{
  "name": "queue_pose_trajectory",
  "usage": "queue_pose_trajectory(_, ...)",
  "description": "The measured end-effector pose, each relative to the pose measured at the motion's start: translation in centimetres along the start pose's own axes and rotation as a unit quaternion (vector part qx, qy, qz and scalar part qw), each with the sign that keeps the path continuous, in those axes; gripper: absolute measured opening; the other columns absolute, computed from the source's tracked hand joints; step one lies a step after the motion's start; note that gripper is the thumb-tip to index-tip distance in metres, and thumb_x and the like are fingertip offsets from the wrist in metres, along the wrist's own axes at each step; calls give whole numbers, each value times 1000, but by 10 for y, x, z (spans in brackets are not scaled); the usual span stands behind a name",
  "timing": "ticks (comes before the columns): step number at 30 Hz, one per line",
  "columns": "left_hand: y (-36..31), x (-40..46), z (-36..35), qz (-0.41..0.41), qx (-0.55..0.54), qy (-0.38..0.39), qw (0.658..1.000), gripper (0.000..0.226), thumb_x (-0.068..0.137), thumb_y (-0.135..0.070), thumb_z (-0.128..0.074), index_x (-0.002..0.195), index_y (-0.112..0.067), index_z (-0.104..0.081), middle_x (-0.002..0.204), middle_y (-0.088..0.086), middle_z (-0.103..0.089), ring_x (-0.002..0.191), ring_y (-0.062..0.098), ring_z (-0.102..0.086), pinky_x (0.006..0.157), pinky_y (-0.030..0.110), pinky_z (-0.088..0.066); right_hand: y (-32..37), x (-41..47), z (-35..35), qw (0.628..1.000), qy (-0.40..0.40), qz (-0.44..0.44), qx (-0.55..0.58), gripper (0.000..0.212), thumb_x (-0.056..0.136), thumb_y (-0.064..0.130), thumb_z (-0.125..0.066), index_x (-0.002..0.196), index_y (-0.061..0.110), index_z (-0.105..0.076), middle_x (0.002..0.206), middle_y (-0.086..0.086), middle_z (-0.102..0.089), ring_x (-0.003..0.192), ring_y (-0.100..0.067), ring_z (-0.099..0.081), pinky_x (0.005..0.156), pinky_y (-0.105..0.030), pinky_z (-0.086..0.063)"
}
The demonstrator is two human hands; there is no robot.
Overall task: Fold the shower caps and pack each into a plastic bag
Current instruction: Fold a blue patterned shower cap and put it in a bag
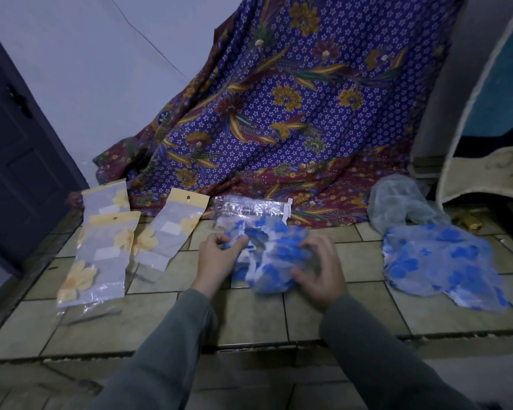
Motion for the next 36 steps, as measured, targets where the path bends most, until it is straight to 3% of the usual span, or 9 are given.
queue_pose_trajectory(3, -7, -1, -2, 0, -26, 7, 1000, 38, 79, -52, -68, 73, -15, -58, 81, 8, -64, 75, 21, -60, 73, 36, -49, -11, 4, -7, 985, 104, 51, -130, 64, 64, 70, -67, 114, 30, -59, 129, 5, -42, 134, -13, -29, 112, -25, -18)
queue_pose_trajectory(6, -5, -1, 1, -45, -20, 53, 997, 62, 78, -76, -46, 85, -18, -67, 101, 8, -63, 95, 23, -62, 89, 46, -51, -18, 15, -15, 982, 80, 32, -169, 44, 74, 65, -62, 97, 28, -67, 120, 5, -53, 130, -21, -39, 109, -39, -30)
queue_pose_trajectory(9, -10, -14, 13, -182, 28, 63, 981, 43, 76, -62, -64, 103, -27, -62, 126, -1, -42, 124, 7, -41, 106, 18, -31, -20, 29, -18, 990, 19, -10, -142, 37, 83, 54, -56, 75, 21, -69, 100, 10, -59, 115, -21, -51, 98, -43, -41)
queue_pose_trajectory(13, -18, -21, 15, -371, 168, 96, 908, 56, 62, -46, -80, 108, -24, -57, 114, -8, -49, 111, 5, -44, 96, 9, -29, 1, 49, -21, 993, -75, -76, -59, 33, 85, 43, -61, 73, 13, -69, 87, 6, -56, 94, -15, -49, 86, -25, -37)
queue_pose_trajectory(20, -32, 0, 14, -255, 69, 49, 963, 18, 85, -11, -67, 91, -25, -60, 85, -16, -63, 78, -5, -59, 65, 5, -39, 10, 39, -14, 992, -71, 89, -61, 44, 76, 52, -66, 105, 22, -52, 111, -3, -49, 107, -19, -49, 95, -29, -37)
queue_pose_trajectory(27, -27, 9, 22, -264, 247, 248, 899, 34, 90, -35, -61, 58, -28, -51, 55, -9, -51, 59, 3, -50, 56, 24, -32, -13, 40, -7, 950, 148, -2, -275, 41, 88, 55, -53, 115, 25, -61, 107, 6, -67, 99, -15, -60, 89, -31, -33)
queue_pose_trajectory(31, -11, 6, 28, -207, 394, 256, 858, 36, 89, -56, -52, 94, -23, -63, 87, 2, -63, 85, 21, -58, 73, 34, -41, -23, 35, 4, 884, 230, -57, -404, 54, 86, 72, -31, 107, 35, -64, 94, 9, -59, 101, -15, -49, 82, -33, -25)
queue_pose_trajectory(33, -7, 1, 28, -241, 363, 232, 870, 48, 80, -59, -62, 116, -27, -55, 112, -2, -60, 103, 18, -56, 89, 34, -44, -24, 31, 2, 894, 189, -26, -406, 63, 80, 75, -26, 96, 31, -68, 89, 8, -48, 97, -17, -45, 77, -31, -22)
queue_pose_trajectory(36, -8, -6, 28, -342, 285, 164, 880, 57, 62, -72, -67, 103, -35, -54, 113, -9, -49, 107, 11, -47, 92, 33, -39, -20, 30, -6, 934, 74, 54, -345, 47, 79, 65, -45, 77, 23, -67, 87, 5, -50, 87, -20, -48, 77, -34, -32)
Point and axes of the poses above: each hand's wrist, its own x-axis towards the middle knuckle, its own z-axis out of the back of the hand, y = z × x, the point moved 1 cm from there along x, towards the middle knuckle
